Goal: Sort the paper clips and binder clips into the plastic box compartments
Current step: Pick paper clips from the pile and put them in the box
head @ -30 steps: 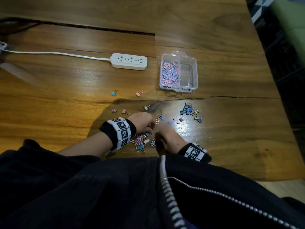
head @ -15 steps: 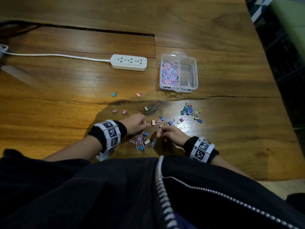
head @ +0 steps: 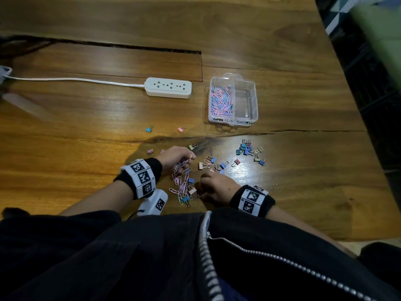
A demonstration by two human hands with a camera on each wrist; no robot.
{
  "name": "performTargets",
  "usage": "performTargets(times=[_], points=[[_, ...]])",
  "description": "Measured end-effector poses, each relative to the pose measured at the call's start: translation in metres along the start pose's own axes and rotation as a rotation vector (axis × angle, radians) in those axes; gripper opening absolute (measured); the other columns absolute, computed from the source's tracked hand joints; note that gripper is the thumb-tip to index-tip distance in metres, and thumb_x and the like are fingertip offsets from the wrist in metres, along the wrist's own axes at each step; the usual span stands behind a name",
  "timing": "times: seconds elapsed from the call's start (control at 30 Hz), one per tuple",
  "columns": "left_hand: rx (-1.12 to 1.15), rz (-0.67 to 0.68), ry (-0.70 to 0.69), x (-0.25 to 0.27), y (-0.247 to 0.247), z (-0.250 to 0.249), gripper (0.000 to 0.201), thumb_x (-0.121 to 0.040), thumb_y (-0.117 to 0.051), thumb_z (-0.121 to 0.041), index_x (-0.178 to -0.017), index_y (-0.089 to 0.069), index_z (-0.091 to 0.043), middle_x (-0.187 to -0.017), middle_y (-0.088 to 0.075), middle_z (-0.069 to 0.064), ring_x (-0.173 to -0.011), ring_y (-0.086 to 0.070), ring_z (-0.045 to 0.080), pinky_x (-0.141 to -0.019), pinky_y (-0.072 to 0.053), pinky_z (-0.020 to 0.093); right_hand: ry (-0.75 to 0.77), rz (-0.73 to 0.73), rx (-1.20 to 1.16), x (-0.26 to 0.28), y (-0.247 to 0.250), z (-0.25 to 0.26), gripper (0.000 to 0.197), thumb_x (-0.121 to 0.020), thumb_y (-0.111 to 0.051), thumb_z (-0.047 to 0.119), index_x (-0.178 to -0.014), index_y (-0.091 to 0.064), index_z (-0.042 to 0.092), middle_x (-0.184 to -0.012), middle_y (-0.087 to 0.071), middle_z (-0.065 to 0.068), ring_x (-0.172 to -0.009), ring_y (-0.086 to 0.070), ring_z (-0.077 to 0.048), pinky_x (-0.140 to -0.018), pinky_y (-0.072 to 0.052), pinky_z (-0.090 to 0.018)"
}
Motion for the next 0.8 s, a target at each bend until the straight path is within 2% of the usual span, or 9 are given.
performTargets(times=[0.1,0.17,0.27,0.37,0.47,0.5,0.57,0.67,0.8], points=[[0.146,-0.036,0.02,-0.002,-0.004,0.0,0.024,-0.093,-0.035,-0.012,-0.074,-0.05,-0.011,-0.068,-0.048,0.002,-0.048,-0.044,0.008,-0.036,-0.033,0.015,0.002,0.056,0.025,0.002,-0.004,-0.002,0.037,-0.085,-0.057,0.023,-0.118,-0.05,0.006,-0.122,-0.047,-0.012,-0.105,-0.052,-0.027,-0.091,-0.047,-0.04],[0.101,-0.055,0.023,-0.005,-0.008,-0.003,0.025,-0.093,-0.04,-0.02,-0.07,-0.048,-0.014,-0.065,-0.045,-0.001,-0.044,-0.04,0.007,-0.036,-0.03,0.015,0.008,0.073,0.046,0.004,-0.008,-0.003,0.04,-0.084,-0.056,0.016,-0.121,-0.046,0.004,-0.123,-0.045,-0.014,-0.106,-0.051,-0.029,-0.093,-0.046,-0.039],[-0.313,-0.152,-0.062,-0.012,-0.016,-0.012,0.029,-0.091,-0.051,-0.029,-0.065,-0.045,-0.018,-0.062,-0.044,-0.002,-0.053,-0.039,0.01,-0.048,-0.033,0.021,-0.018,0.049,0.06,0.007,-0.011,-0.008,0.047,-0.08,-0.062,0.009,-0.122,-0.043,0.004,-0.125,-0.044,-0.013,-0.108,-0.05,-0.026,-0.095,-0.046,-0.034],[-0.657,-0.22,-0.152,-0.018,-0.026,-0.02,0.029,-0.084,-0.062,-0.031,-0.062,-0.048,-0.02,-0.077,-0.059,0.003,-0.074,-0.052,0.015,-0.07,-0.04,0.027,-0.079,0.004,0.019,0.01,-0.007,-0.015,0.034,-0.086,-0.055,0.012,-0.117,-0.046,0.004,-0.121,-0.045,-0.013,-0.104,-0.05,-0.025,-0.093,-0.045,-0.035],[-0.904,-0.281,-0.16,-0.023,-0.033,-0.024,0.022,-0.079,-0.068,-0.031,-0.065,-0.053,-0.021,-0.087,-0.066,0.002,-0.089,-0.062,0.018,-0.075,-0.047,0.03,-0.147,-0.079,-0.156,0.015,0.002,-0.023,0.019,-0.093,-0.043,0.012,-0.106,-0.051,0.001,-0.113,-0.048,-0.011,-0.091,-0.042,-0.013,-0.083,-0.038,-0.022],[-0.963,-0.298,-0.156,-0.024,-0.036,-0.025,0.018,-0.079,-0.068,-0.03,-0.07,-0.056,-0.019,-0.09,-0.067,0.003,-0.091,-0.062,0.02,-0.075,-0.048,0.031,-0.166,-0.134,-0.214,0.018,0.006,-0.026,0.015,-0.093,-0.043,0.01,-0.101,-0.053,0.002,-0.107,-0.049,-0.01,-0.09,-0.04,-0.012,-0.081,-0.034,-0.019],[-1.047,-0.317,-0.158,-0.027,-0.042,-0.027,0.017,-0.08,-0.066,-0.031,-0.079,-0.061,-0.014,-0.095,-0.067,0.005,-0.092,-0.062,0.023,-0.075,-0.05,0.032,-0.25,-0.282,-0.423,0.024,0.017,-0.034,0.009,-0.093,-0.043,0.007,-0.09,-0.051,0.008,-0.089,-0.05,-0.002,-0.084,-0.042,-0.013,-0.074,-0.034,-0.015],[-1.118,-0.29,-0.157,-0.03,-0.048,-0.027,0.024,-0.083,-0.062,-0.032,-0.092,-0.065,-0.01,-0.099,-0.067,0.007,-0.095,-0.062,0.025,-0.08,-0.052,0.035,-0.448,-0.433,-0.88,0.031,0.026,-0.053,0.015,-0.094,-0.041,0.012,-0.08,-0.047,0.012,-0.072,-0.043,0.004,-0.067,-0.041,-0.009,-0.063,-0.035,-0.02],[-1.196,-0.202,-0.133,-0.032,-0.057,-0.027,0.021,-0.085,-0.058,-0.021,-0.099,-0.065,-0.008,-0.103,-0.067,0.006,-0.097,-0.062,0.024,-0.082,-0.053,0.037,-0.505,-0.505,-1.238,0.035,0.033,-0.065,0.028,-0.094,-0.04,0.008,-0.066,-0.041,0.014,-0.066,-0.04,0.0,-0.056,-0.036,-0.008,-0.047,-0.034,-0.014]])
Point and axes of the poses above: each hand's wrist, its own x-axis away from the middle knuckle, its own y-axis out of the back of the hand, z = x × y, the point moved 4 cm from there along -x, towards the middle knuckle
